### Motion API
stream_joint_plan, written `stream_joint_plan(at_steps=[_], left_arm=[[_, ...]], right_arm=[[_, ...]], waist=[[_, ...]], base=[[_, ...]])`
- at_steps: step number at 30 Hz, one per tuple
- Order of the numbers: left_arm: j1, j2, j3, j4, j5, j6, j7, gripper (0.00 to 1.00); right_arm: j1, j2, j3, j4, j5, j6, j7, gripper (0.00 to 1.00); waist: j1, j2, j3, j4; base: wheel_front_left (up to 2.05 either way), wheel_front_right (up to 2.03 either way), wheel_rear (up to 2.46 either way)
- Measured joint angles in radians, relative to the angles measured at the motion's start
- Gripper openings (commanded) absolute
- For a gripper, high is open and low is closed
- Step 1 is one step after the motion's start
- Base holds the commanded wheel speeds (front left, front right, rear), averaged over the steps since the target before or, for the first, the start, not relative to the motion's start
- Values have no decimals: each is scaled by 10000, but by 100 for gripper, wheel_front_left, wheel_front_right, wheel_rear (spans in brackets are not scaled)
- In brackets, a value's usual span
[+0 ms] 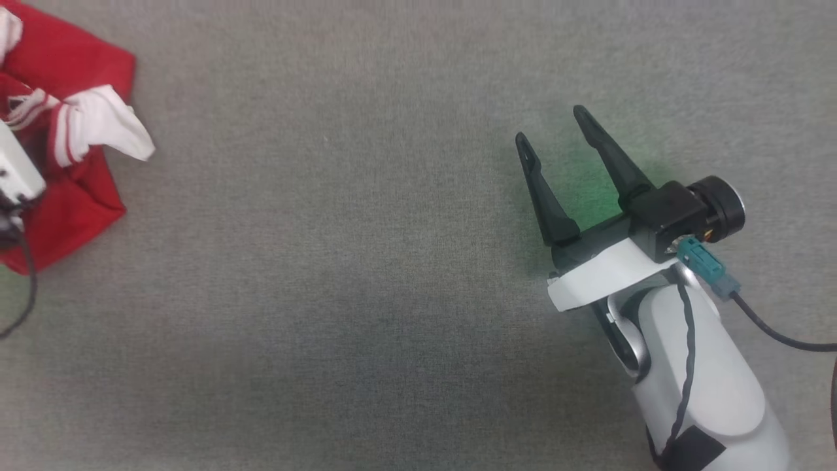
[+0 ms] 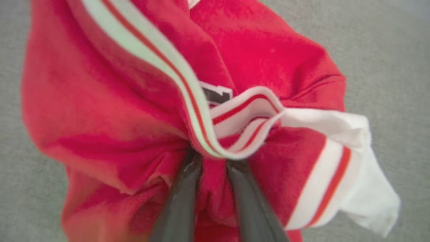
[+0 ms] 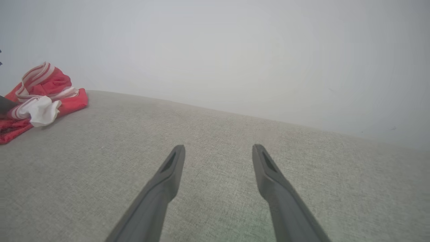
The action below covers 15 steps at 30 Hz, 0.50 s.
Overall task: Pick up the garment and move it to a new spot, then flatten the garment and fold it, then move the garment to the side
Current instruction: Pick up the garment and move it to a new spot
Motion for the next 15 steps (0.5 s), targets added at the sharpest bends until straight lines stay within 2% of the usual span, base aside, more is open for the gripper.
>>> stream_joint_plan(at_steps=[7, 15], left_arm=[[238, -104, -673, -813, -38, 27, -1241, 0], [435, 205, -2295, -3724, -694, 27, -1615, 0]], right_arm=[[480, 6, -36, 165, 316, 0, 0, 100], [1231, 8, -403, 113, 713, -2, 0, 100]], waist=[[0, 0, -928, 65], [0, 0, -2100, -111]], base=[[0, 0, 0], [0, 0, 0]])
